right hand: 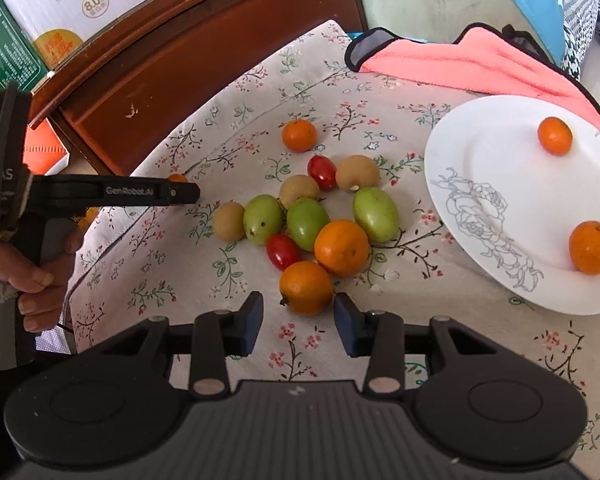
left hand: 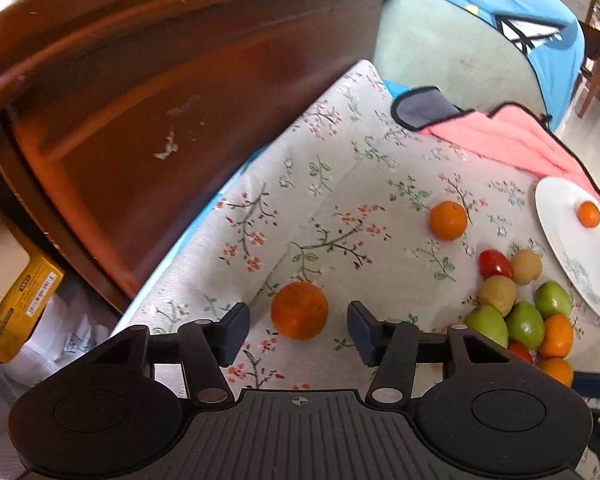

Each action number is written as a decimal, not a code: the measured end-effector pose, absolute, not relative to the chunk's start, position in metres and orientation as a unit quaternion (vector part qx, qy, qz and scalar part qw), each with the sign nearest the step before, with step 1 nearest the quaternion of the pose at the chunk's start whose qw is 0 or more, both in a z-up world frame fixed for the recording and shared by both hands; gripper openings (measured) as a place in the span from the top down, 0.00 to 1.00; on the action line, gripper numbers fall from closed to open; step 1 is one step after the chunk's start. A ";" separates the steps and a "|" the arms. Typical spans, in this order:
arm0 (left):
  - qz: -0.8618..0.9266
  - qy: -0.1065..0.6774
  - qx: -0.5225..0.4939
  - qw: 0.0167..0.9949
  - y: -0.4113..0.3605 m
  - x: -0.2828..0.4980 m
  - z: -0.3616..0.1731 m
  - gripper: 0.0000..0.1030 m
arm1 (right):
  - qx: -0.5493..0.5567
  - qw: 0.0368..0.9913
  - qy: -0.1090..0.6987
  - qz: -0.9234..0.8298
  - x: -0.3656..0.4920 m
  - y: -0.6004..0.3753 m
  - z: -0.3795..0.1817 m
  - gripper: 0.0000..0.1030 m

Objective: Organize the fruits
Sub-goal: 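Grasp an orange with the left gripper while the right gripper grasps another orange, then carry both oranges onto the white plate and open both grippers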

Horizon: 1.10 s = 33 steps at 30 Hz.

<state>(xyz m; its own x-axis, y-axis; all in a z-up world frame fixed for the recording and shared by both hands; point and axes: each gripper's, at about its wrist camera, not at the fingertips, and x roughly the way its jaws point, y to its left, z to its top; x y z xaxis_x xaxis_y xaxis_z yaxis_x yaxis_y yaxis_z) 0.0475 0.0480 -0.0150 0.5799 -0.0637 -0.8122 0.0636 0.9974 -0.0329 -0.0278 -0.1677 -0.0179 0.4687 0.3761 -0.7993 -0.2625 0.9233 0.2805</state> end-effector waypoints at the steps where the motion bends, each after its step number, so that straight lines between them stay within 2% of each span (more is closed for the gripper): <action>1: -0.035 0.457 0.005 0.889 0.046 0.048 -0.017 0.51 | 0.060 0.855 0.480 0.187 -0.028 -0.168 -0.018 0.61; 8: -0.041 0.446 0.019 0.894 0.042 0.046 -0.016 0.73 | 0.058 0.860 0.474 0.182 -0.027 -0.168 -0.019 0.70; 33: -0.059 0.433 -0.011 0.899 0.026 0.031 0.011 0.73 | 0.046 0.864 0.453 0.213 -0.032 -0.162 -0.007 0.72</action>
